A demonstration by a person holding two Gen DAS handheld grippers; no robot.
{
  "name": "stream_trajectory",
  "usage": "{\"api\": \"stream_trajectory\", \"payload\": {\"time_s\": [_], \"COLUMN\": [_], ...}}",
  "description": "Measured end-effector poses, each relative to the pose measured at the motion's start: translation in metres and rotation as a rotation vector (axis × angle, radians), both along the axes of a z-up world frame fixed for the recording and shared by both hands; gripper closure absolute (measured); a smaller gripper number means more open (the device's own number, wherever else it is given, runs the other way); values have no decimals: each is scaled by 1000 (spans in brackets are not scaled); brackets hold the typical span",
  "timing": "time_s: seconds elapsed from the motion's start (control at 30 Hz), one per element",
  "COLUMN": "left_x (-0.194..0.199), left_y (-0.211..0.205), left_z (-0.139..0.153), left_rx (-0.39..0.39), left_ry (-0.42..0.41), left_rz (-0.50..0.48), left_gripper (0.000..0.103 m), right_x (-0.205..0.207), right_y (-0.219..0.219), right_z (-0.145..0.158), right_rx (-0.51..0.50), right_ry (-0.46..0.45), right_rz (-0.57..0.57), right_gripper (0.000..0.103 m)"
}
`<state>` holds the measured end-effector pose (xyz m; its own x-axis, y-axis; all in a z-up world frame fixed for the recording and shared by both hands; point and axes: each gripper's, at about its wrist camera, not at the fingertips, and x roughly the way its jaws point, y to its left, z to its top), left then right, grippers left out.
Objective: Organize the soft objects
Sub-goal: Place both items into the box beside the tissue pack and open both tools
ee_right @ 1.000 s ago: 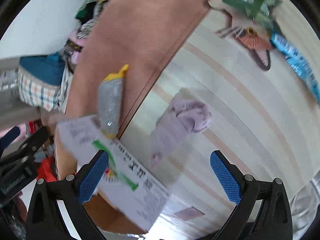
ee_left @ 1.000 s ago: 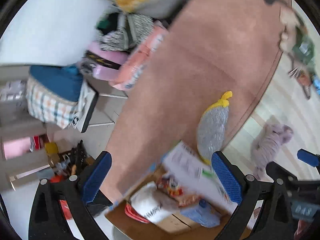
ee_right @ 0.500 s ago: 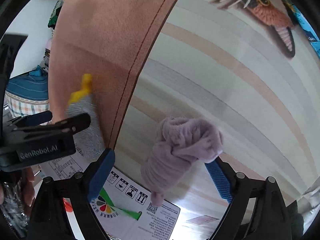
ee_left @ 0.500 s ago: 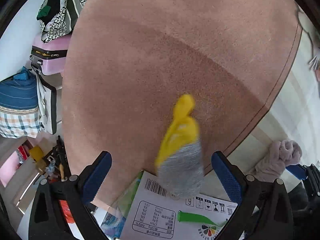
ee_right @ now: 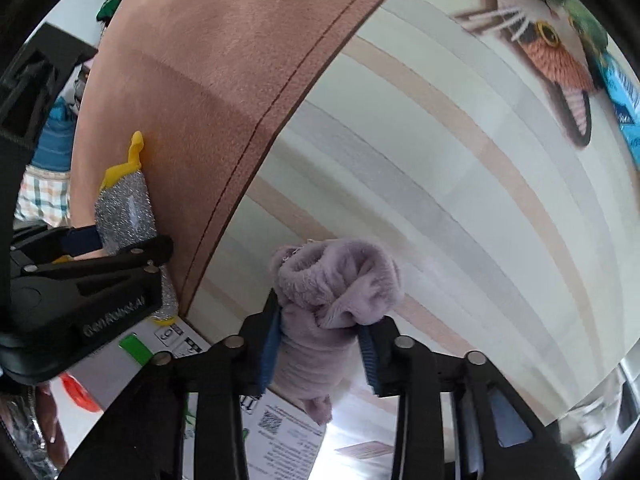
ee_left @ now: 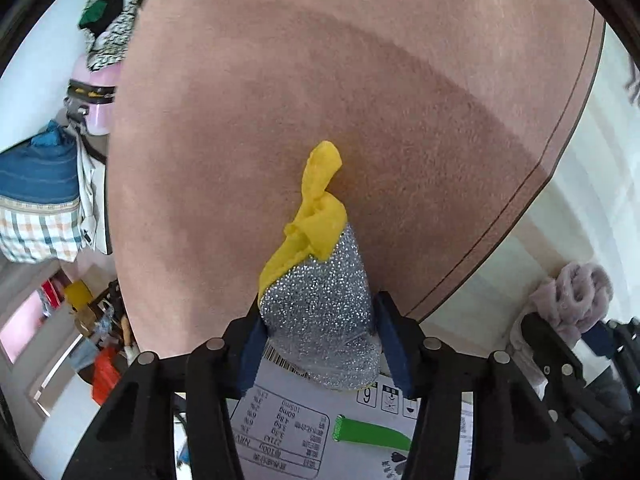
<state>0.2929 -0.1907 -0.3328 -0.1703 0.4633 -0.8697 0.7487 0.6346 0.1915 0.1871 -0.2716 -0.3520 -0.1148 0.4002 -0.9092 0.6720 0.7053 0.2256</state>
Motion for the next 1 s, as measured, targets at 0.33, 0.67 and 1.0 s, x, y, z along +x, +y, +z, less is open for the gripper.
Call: {"api": "stream_trajectory", "payload": {"time_s": [0.33,0.67,1.0], "left_x": [2,-58,-134], "left_y": [24,154,301], "left_z": [107,220,161], "left_rx": [-255,-452,-341], "left_ry": [-133,-284,-235], "left_rz": [253,542,888], "left_gripper": [54,54,54], "right_x": [-2,-9,-35], "right_y": [3,57,198], "right_z": [55,194,204], "right_rx": [-27,-45,-135], "right_ry": [-132,-376,-368], "right_rz": [127,485,871], "right_gripper": [74,74,73]}}
